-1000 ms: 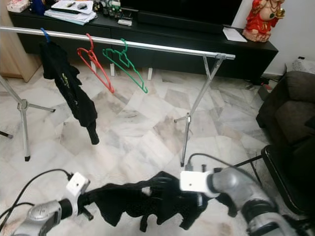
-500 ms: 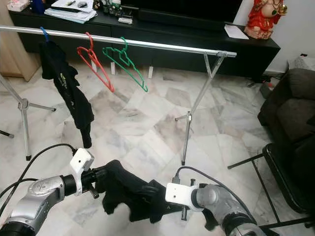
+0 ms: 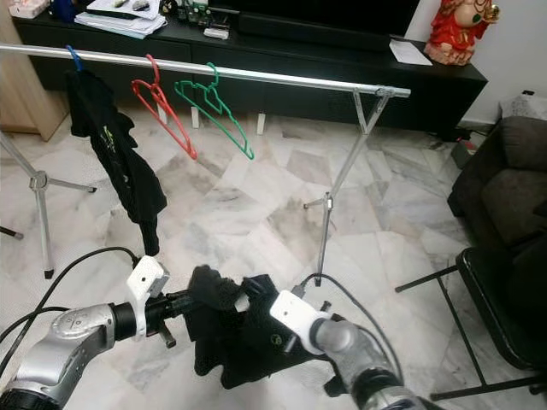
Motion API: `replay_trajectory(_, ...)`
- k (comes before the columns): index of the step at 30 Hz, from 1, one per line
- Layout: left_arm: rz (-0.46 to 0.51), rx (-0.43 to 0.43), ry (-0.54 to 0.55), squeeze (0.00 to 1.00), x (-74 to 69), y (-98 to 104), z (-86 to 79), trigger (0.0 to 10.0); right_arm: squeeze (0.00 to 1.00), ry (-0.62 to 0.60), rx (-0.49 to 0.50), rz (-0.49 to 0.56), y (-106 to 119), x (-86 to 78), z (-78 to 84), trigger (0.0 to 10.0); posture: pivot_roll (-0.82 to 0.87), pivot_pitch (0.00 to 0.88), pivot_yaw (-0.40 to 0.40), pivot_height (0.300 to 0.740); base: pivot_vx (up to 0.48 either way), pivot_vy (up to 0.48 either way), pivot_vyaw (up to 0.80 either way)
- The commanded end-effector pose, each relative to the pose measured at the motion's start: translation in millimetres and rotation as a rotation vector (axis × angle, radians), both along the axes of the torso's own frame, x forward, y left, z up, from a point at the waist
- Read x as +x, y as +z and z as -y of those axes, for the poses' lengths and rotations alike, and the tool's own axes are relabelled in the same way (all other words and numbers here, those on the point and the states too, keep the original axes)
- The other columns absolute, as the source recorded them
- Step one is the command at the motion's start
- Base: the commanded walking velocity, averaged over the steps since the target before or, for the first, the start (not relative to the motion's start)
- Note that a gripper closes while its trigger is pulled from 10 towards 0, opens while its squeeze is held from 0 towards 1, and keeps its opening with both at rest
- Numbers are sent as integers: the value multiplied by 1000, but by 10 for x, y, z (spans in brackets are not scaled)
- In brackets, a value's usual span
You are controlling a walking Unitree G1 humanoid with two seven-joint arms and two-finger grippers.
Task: Hang hanger
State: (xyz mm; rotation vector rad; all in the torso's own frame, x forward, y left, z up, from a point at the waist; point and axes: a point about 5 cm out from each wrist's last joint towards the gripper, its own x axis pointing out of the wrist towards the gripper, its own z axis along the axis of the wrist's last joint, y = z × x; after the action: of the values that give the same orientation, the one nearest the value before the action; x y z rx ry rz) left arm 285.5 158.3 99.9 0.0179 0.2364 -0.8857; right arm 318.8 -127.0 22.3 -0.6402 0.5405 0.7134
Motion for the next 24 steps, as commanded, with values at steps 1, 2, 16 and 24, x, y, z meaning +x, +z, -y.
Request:
replay_trajectory(1,13,-24,-43,0,-22,54,99,10000,0,-76,43,8,38,47,29,0,40,166,-116,740,0,0,0)
replay_trajectory(2,12,-23,-50,0,-27,53,109,10000,0,-76,49,14,44,50,12,0,43,164,-115,740,0,0,0)
replay_trajectory(16,-23,2,-202,1000,-201,31,251,10000,0,-232,338,127,366,278,-147,0,46,157,-113,740,0,0,0)
replay_trajectory(24,-24,4,-217,1000,-231,59,256,10000,0,-235,331,138,371,282,-103,0,45,146,-113,740,0,0,0)
